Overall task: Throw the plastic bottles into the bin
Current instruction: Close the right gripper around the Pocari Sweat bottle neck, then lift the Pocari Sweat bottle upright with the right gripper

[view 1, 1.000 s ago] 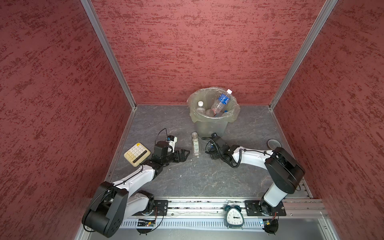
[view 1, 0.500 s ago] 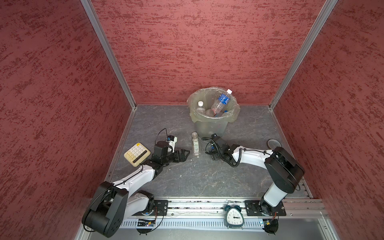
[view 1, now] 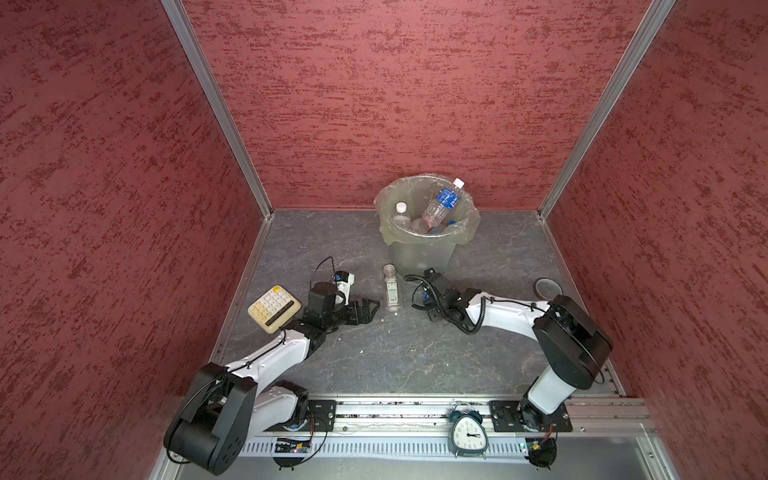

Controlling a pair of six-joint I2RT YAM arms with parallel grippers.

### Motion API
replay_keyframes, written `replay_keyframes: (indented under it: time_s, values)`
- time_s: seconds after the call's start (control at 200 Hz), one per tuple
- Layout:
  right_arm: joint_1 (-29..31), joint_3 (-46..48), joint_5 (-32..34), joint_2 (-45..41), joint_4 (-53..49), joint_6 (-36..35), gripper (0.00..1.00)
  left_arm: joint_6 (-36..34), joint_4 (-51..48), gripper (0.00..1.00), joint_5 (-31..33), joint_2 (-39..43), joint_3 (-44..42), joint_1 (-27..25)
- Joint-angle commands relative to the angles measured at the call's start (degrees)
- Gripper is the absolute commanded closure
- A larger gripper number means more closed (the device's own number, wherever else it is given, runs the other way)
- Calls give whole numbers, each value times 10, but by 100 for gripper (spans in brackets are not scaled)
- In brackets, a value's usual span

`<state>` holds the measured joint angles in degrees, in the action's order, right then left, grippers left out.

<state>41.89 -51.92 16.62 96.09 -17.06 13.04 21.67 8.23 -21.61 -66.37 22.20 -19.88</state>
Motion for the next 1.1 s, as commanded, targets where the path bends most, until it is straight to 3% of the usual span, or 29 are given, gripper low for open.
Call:
replay_keyframes:
  time_s: [0.0, 0.416, 0.671, 1.092]
  values:
    - [-2, -2, -4, -22, -3, 0, 46, -2, 16, 1, -1, -4, 14, 4]
    - [12, 77, 15, -125, 32, 50, 56, -2, 27, 1, -11, 13, 5, 3]
    - [30, 163, 52, -293, 63, 98, 56, -2, 39, 1, -23, 17, 1, 1]
    - [94, 239, 101, -561, 89, 67, 57, -6, 55, 1, -38, 23, -3, -17]
